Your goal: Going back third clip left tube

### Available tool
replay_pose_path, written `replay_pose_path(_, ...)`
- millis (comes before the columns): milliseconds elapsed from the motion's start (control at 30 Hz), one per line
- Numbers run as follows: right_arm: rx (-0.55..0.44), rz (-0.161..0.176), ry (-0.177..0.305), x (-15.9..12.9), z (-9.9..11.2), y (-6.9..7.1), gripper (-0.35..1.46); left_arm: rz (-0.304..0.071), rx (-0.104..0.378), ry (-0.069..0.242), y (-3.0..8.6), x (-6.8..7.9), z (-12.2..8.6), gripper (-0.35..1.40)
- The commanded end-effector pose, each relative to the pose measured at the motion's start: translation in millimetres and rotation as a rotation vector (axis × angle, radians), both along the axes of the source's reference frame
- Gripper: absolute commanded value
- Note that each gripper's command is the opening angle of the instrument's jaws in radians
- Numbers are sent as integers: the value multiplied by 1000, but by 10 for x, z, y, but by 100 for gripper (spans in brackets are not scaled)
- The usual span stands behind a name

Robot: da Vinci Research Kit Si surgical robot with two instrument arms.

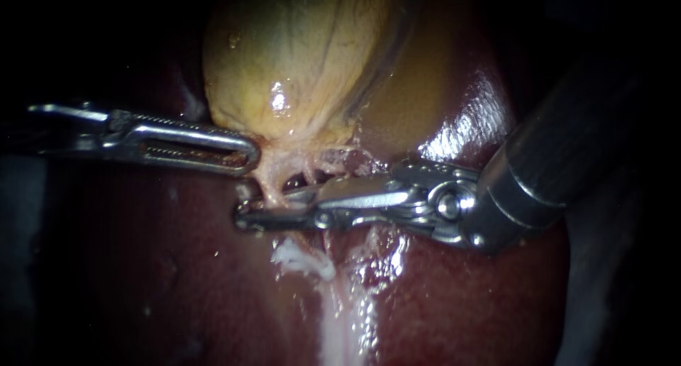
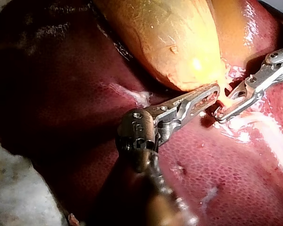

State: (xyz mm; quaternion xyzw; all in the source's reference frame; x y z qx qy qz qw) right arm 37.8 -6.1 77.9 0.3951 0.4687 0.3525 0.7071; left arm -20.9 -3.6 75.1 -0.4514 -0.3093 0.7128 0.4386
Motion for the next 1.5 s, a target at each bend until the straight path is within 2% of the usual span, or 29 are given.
replay_pose_path(33,-1,0,0,0,0,0,-35,0,0,0,0,0,-1,-35)
replay_pose_path(267,-1,0,0,0,0,0,-34,0,0,0,0,0,-1,-35)
replay_pose_path(367,-76,-16,28,2,-1,3,25,0,0,-1,0,1,-1,-35)
replay_pose_path(400,-81,-15,31,4,-1,4,40,0,0,-1,0,1,-1,-35)
replay_pose_path(433,-87,-16,32,5,0,4,44,1,0,-1,0,1,-1,-35)
replay_pose_path(500,-117,-19,35,6,0,4,46,1,0,-1,0,2,-1,-35)
replay_pose_path(600,-152,1,19,5,1,3,49,1,0,-1,-1,3,-2,-35)
replay_pose_path(900,-171,-16,31,-2,-1,2,49,1,0,-1,-1,3,-2,-35)
replay_pose_path(1300,-171,-38,48,-25,-14,-6,49,0,-1,0,-1,5,-1,-35)
replay_pose_path(1500,-171,-46,55,-42,-24,-4,49,0,-1,0,-1,5,-1,-35)
